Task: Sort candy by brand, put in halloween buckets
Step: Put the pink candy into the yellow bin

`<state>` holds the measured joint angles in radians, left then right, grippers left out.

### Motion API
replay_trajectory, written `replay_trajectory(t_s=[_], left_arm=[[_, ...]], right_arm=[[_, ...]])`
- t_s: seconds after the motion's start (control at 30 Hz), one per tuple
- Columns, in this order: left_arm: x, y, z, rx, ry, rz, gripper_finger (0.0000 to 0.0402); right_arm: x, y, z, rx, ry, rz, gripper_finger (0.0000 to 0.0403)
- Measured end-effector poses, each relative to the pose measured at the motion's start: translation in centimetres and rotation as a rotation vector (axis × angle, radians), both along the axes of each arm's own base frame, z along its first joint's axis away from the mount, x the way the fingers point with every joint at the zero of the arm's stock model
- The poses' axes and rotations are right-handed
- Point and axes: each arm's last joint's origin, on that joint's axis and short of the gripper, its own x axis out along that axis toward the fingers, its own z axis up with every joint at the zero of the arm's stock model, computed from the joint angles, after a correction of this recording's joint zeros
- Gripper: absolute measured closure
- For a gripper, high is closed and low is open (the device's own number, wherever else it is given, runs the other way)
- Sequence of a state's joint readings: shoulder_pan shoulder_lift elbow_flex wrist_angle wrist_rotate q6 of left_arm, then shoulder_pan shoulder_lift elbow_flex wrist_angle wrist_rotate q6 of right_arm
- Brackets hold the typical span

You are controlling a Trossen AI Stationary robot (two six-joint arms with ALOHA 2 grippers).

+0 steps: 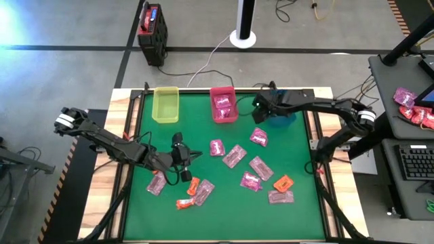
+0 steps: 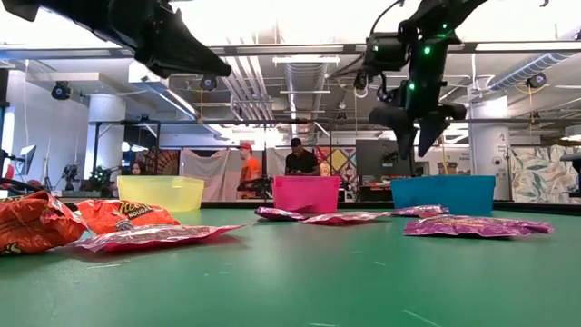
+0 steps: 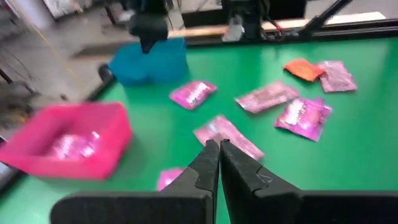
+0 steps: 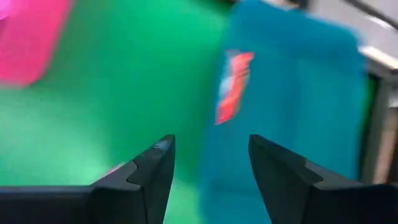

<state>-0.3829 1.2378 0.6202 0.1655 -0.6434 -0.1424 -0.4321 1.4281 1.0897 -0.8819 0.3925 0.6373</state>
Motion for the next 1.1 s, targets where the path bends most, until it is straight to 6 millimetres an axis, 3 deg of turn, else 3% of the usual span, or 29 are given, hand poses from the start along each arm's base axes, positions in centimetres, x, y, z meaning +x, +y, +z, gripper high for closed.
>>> replay_trajectory(t_s=[0.1, 0.17, 0.27, 0.4, 0.57, 0.83, 0.97, 1.1], left_arm=[[-0.5, -0.6, 0.3, -0.143, 0.137, -0.115, 0.0402], [-1.0, -1.0, 1.2, -0.336, 0.292, -0.185, 0.0402], [-1.8, -1.6, 2.7, -0.601, 0.486, -0.094, 0.0402], [-2.9, -2.0, 4.2, -0.617, 0.643, 0.069, 0.0402], [-3.0, -3.0, 4.6, -0.673, 0.684, 0.137, 0.0402], [-3.7, -5.3, 1.0, -0.828, 0.823, 0.446, 0.0402], [-3.5, -6.0, -0.7, -0.792, 0.897, 0.521, 0.0396], [-3.0, -6.3, -2.4, -0.724, 0.942, 0.568, 0.0366]], right_arm=[[1.1, 2.5, 0.1, 0.022, -0.021, 0.097, 0.0202], [1.7, 4.5, 0.3, 0.02, -0.041, 0.152, 0.0202], [2.8, 7.5, 0.3, -0.022, -0.092, 0.214, 0.0202], [4.0, 11.3, 0.1, -0.111, -0.203, 0.288, 0.0202], [5.0, 14.7, -0.2, -0.139, -0.374, 0.382, 0.0202], [5.1, 16.5, -0.1, -0.162, -0.416, 0.438, 0.0202], [5.3, 16.5, 0.0, -0.166, -0.434, 0.441, 0.0202], [5.5, 16.4, 0.2, -0.173, -0.445, 0.451, 0.0202]])
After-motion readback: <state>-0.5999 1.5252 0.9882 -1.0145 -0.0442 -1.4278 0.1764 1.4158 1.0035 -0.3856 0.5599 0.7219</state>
